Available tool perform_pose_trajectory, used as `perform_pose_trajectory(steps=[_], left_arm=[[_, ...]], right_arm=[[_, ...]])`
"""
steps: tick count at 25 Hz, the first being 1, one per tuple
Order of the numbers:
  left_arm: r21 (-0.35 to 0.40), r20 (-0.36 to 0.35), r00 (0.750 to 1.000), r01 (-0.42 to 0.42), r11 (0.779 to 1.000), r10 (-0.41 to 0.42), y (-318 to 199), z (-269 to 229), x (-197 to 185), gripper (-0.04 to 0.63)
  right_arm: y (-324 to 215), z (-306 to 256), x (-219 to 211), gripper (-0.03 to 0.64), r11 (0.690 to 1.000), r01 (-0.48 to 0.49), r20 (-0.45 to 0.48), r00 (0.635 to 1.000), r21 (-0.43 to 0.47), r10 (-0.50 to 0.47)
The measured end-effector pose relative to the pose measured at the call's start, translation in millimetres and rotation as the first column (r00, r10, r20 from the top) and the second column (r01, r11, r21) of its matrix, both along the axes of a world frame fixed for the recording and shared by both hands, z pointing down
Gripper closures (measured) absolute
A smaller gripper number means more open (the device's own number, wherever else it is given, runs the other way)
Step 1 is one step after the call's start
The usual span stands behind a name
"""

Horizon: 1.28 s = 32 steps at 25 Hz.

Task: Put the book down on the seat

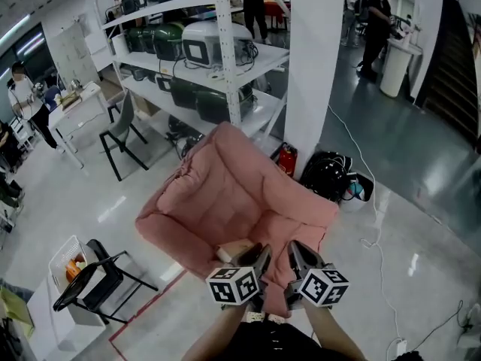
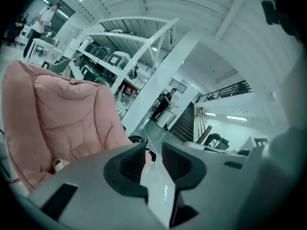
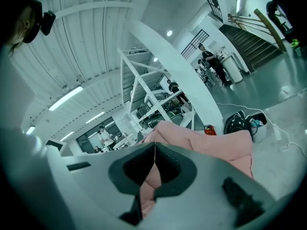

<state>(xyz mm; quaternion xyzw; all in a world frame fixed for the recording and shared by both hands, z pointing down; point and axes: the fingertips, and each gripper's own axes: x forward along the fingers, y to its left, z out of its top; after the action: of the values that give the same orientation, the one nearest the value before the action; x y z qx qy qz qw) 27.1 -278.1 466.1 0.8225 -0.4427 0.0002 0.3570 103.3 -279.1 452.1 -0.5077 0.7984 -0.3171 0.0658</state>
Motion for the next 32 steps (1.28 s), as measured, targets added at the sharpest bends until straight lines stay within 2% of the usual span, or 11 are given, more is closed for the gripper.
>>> perform_pose_trajectory(steps=[6, 11, 18, 32], left_arm=[[0.059, 0.015, 0.999, -0.043, 0.997, 0.042, -2, -10, 15, 0.54], [0.13, 0.085, 0.993, -0.089, 0.988, 0.078, 1, -15, 25, 0.582], [0.224, 0.176, 0.978, -0.15, 0.963, 0.112, 7, -29, 33, 0.584], [0.192, 0.166, 0.982, -0.124, 0.974, 0.092, 12, -20, 24, 0.586]], right_arm=[[0, -7, 15, 0.603, 0.999, -0.039, -0.009, 0.999, 0.028, 0.039], [6, -1, 23, 0.603, 0.998, -0.062, -0.002, 0.998, 0.018, 0.062], [9, 3, 25, 0.604, 0.998, -0.059, -0.051, 0.997, 0.023, 0.06], [16, 10, 7, 0.604, 1.0, -0.007, -0.065, 0.998, 0.008, 0.008]])
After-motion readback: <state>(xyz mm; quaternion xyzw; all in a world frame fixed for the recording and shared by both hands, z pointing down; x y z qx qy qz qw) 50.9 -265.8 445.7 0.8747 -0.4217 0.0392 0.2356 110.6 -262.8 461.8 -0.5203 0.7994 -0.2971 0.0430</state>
